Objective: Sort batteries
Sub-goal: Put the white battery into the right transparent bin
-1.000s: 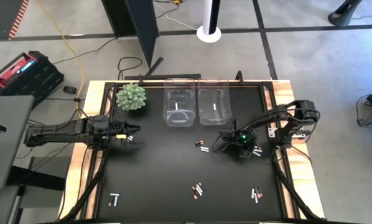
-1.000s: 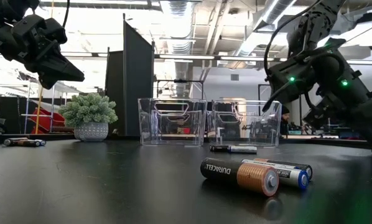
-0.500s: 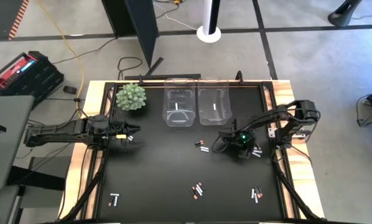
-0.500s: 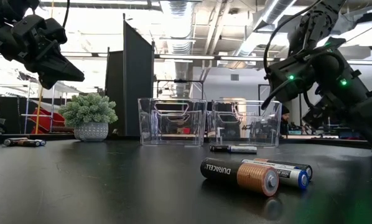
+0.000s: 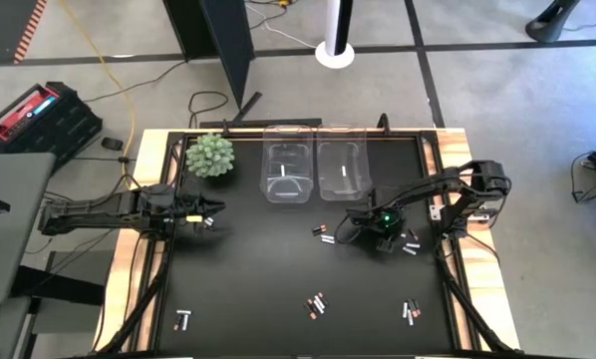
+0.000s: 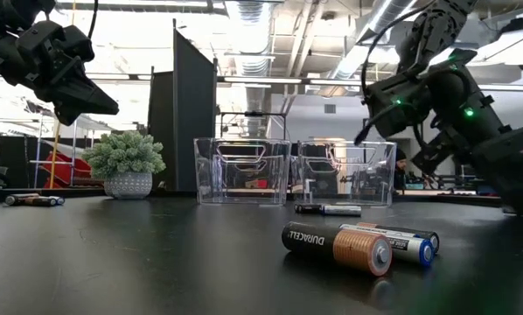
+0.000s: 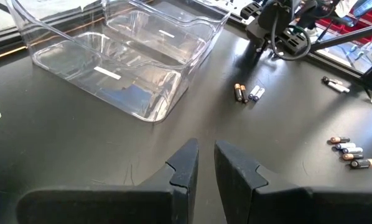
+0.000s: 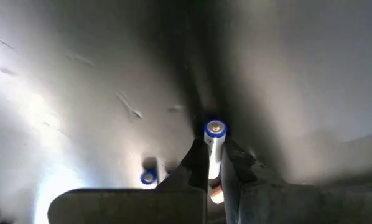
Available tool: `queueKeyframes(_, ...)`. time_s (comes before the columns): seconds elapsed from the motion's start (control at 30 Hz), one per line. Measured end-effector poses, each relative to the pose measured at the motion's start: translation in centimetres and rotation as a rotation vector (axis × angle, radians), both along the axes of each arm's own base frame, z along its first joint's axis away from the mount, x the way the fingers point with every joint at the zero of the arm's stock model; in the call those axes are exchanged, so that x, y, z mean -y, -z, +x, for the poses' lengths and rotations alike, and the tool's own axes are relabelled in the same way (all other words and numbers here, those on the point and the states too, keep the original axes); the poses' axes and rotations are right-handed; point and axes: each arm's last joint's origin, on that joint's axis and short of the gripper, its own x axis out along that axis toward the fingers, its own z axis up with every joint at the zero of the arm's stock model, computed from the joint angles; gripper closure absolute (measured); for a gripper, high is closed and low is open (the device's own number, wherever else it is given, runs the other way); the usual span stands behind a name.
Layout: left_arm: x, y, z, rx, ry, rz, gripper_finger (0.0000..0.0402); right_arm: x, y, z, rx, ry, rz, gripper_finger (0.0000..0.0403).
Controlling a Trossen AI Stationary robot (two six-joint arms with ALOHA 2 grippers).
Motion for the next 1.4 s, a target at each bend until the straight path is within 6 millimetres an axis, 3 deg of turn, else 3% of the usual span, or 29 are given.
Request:
queueKeyframes(0.37, 0.0, 0.0, 0.0, 0.000, 0.000, 0.000, 0.0352, 0.1, -2.3, 2.1, 0.105, -0.002, -0.004, 0.0375)
queueKeyframes(0.53, 0.0, 0.0, 0.0, -0.002, 0.003, 0.008, 0.0352, 0.2, -4.9, 2.1, 0.224, 0.028, -0.066, 0.0373)
queueKeyframes(0.73, 0.0, 0.0, 0.0, -0.004, 0.006, 0.017, 0.0352, 0.2, -8.5, 0.6, 0.401, 0.120, -0.105, 0.0374)
queueKeyframes(0.93, 0.0, 0.0, 0.0, -0.004, 0.006, 0.018, 0.0352, 0.4, -11.9, -0.2, 0.698, 0.214, -0.153, 0.0373)
queueKeyframes(1.2, 0.0, 0.0, 0.0, -0.003, 0.006, 0.018, 0.0352, 3.2, -15.4, 1.0, 1.117, 0.316, -0.233, 0.0374)
queueKeyframes(1.4, 0.0, 0.0, 0.0, -0.003, 0.006, 0.018, 0.0352, 6.7, -18.0, 2.7, 1.170, 0.267, -0.350, 0.0374)
